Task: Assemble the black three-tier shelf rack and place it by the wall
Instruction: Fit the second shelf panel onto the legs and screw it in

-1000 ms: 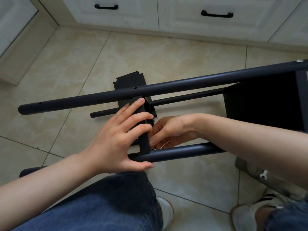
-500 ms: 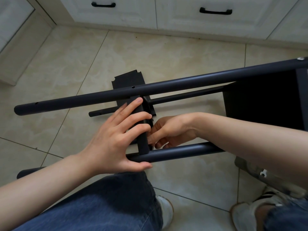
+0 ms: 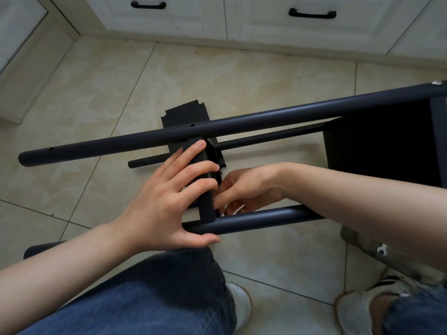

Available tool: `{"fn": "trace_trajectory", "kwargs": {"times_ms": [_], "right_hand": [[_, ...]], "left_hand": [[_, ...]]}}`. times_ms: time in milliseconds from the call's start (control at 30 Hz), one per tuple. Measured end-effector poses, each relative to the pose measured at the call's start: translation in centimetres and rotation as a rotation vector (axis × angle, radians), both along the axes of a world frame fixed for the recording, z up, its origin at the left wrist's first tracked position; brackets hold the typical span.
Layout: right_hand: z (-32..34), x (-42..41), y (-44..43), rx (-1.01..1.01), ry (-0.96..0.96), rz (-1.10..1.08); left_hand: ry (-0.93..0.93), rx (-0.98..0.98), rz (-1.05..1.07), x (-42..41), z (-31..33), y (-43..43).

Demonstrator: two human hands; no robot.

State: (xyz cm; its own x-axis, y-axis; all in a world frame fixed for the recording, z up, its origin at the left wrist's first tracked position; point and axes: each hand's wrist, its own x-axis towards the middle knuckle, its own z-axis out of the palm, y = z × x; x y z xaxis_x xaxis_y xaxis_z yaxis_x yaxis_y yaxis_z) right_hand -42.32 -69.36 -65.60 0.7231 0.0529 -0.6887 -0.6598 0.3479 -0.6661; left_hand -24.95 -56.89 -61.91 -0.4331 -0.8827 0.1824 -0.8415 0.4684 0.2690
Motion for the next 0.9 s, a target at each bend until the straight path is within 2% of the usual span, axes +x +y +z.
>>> {"fn": "trace_trajectory", "kwargs": {"times_ms": [467, 700, 900], "right_hand": [[0.18, 0.12, -0.13, -0.095, -0.014, 0.029], [0.40, 0.05, -0.25, -0.058, -0.030, 0.003], [0.30, 0.23, 0.13, -0.130, -0.003, 0.033]], "left_hand": [[0.006, 0.000, 0.004, 0.06, -0.14, 0.03], [-0.002, -0.002, 0.002, 0.05, -0.07, -0.02], [-0.004, -0.002, -0.003, 0.03, -0.09, -0.01]]}}
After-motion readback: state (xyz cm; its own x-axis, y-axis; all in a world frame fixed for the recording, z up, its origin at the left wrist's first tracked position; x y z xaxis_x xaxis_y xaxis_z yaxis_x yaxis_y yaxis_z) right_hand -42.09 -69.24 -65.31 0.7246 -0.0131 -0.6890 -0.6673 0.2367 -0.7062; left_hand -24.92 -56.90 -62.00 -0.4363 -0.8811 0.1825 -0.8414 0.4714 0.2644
